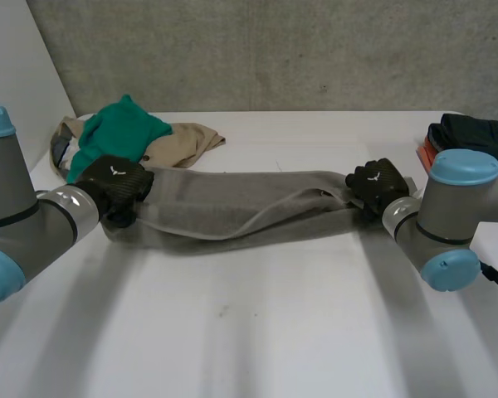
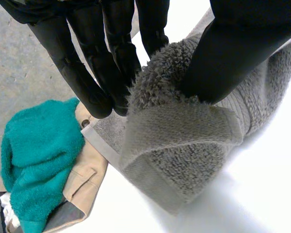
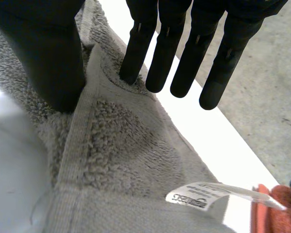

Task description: Fold the laundry.

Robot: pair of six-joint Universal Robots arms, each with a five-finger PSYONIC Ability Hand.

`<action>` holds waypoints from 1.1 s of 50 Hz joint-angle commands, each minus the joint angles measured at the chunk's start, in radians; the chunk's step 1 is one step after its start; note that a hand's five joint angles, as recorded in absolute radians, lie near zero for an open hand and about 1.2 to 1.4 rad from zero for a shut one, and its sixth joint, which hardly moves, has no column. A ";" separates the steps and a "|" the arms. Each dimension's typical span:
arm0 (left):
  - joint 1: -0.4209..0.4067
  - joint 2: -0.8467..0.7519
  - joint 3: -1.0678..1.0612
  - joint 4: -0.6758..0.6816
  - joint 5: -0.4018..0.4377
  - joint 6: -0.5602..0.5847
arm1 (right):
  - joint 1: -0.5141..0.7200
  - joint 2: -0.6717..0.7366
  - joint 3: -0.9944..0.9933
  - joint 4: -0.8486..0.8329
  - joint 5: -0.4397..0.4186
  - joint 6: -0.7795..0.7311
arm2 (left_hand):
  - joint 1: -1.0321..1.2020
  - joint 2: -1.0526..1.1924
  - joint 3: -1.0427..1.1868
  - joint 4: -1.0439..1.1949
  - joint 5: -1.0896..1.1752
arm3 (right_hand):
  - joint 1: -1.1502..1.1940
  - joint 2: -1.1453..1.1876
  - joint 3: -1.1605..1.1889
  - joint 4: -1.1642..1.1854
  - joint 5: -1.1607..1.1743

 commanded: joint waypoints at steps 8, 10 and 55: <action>0.004 -0.043 -0.001 0.000 -0.009 0.045 | -0.064 -0.035 -0.051 0.100 -0.009 0.046 | 0.245 0.203 0.214 0.204 0.241 | 0.115 0.114 0.112 0.113 0.133; 0.006 -0.060 0.006 0.001 -0.013 0.059 | -0.073 -0.019 -0.083 0.137 -0.029 0.043 | 0.245 0.203 0.214 0.204 0.241 | 0.153 0.152 0.150 0.151 0.171; -0.071 -0.227 0.521 0.441 -0.194 -0.186 | -0.191 -0.073 -0.380 -0.202 -0.121 0.411 | 0.245 0.203 0.214 0.204 0.241 | 0.582 0.582 0.579 0.580 0.600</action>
